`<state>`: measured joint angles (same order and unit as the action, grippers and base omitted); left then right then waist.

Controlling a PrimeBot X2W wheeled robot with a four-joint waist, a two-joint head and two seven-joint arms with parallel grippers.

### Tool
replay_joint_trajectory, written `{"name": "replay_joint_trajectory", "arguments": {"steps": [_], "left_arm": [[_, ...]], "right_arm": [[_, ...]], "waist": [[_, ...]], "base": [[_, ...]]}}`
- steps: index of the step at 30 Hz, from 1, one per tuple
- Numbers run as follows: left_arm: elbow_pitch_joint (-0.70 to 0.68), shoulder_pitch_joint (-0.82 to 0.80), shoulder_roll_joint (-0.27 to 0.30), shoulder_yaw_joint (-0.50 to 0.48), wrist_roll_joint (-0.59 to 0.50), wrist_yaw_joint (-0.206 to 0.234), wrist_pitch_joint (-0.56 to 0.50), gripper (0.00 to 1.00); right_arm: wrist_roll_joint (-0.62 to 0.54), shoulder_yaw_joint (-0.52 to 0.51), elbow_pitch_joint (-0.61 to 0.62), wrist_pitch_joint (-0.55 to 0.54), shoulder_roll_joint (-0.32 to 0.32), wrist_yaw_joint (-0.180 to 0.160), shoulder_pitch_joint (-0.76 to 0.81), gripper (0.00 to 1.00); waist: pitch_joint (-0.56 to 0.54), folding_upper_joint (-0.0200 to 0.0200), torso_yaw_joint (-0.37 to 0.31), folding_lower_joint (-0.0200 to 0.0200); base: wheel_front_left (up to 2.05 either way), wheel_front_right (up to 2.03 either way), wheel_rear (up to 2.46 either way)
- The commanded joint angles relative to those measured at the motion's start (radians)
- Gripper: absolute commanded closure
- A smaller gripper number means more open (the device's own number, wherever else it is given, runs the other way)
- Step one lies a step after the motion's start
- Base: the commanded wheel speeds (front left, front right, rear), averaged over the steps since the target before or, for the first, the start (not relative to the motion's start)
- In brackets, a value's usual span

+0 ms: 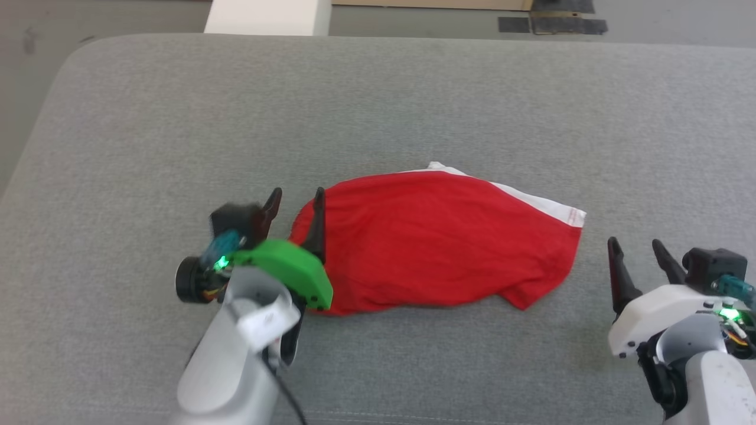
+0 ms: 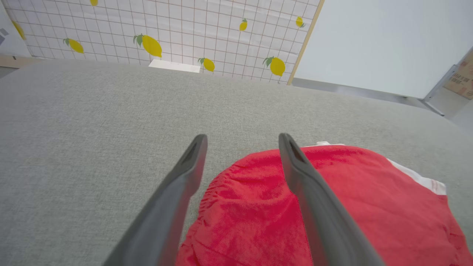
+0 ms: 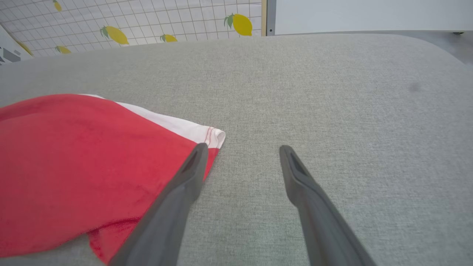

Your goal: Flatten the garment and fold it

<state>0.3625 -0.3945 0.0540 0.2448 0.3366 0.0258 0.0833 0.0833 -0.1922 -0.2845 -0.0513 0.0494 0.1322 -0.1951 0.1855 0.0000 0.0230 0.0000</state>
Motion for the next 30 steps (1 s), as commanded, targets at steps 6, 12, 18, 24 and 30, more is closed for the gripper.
{"name": "replay_joint_trajectory", "arguments": {"steps": [6,12,18,24,30], "left_arm": [[0.171,-0.133,0.032,0.039,-0.052,0.064,-0.281,0.0],[0.187,-0.151,0.054,0.062,-0.058,0.063,-0.395,1.0],[0.152,-0.11,0.057,0.077,-0.036,0.044,-0.433,1.0],[0.117,-0.054,0.07,0.092,-0.022,0.027,-0.458,1.0],[0.027,0.068,0.097,0.107,-0.002,0.019,-0.488,1.0]], "right_arm": [[0.043,0.057,0.078,-0.02,0.001,-0.002,0.045,0.0],[0.055,0.071,0.117,-0.032,0.001,-0.002,0.061,0.0],[0.058,0.06,0.139,-0.046,0.001,-0.002,0.082,0.0],[0.065,0.072,0.149,-0.059,0.001,-0.002,0.092,0.0],[0.08,0.087,0.151,-0.064,0.001,-0.002,0.106,0.0]], "waist": [[0.014,0.0,-0.054,0.0],[0.016,0.0,-0.067,0.0],[-0.001,0.0,-0.045,0.0],[-0.028,0.0,-0.02,0.0],[-0.054,0.0,-0.018,0.0]], "base": [[0.0,0.0,0.0],[0.0,0.0,0.0],[0.0,0.0,0.0],[0.0,0.0,0.0],[0.0,0.0,0.0]]}}
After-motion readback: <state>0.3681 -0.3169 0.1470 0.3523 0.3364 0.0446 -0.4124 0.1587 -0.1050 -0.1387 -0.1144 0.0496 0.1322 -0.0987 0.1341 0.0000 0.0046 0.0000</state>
